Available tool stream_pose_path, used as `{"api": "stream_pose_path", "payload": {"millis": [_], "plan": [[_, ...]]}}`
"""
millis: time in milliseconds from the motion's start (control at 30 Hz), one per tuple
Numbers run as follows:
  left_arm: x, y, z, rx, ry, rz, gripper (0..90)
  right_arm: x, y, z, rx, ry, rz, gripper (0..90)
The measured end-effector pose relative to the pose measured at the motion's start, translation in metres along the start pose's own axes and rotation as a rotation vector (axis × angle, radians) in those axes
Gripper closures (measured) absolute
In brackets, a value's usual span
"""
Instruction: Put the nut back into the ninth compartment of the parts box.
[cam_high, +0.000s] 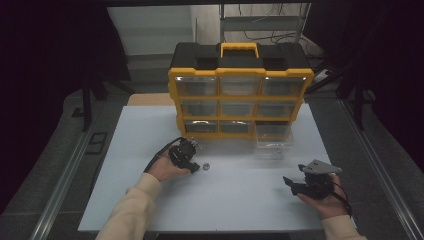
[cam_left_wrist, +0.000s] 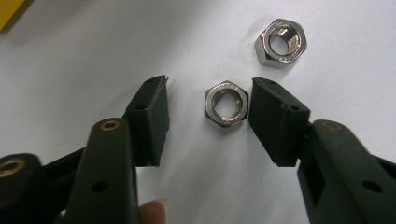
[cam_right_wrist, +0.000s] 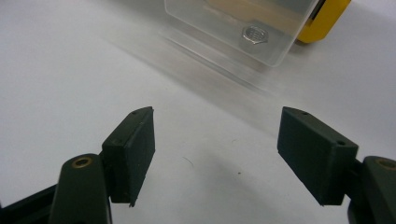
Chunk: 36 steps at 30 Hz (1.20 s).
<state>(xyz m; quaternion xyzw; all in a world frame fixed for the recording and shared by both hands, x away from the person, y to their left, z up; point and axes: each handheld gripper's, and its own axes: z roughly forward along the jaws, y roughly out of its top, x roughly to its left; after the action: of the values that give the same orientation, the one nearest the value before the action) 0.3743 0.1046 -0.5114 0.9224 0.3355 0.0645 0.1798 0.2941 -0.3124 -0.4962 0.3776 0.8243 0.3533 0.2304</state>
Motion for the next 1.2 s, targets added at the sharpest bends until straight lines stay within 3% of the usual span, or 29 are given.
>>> {"api": "stream_pose_path", "payload": {"millis": [400,1033,1200], "plan": [[0.004,0.003,0.000,0.020,-0.070,-0.007,69.3,0.000,0.000,0.000,0.000,-0.001,0.001,28.7],[0.007,0.003,-0.002,0.007,-0.099,-0.038,69.8,0.000,0.000,0.000,0.003,0.000,0.001,28.6],[0.007,0.010,-0.015,-0.026,-0.109,-0.047,69.8,0.000,0.000,0.001,0.004,0.000,-0.001,28.6]]}}
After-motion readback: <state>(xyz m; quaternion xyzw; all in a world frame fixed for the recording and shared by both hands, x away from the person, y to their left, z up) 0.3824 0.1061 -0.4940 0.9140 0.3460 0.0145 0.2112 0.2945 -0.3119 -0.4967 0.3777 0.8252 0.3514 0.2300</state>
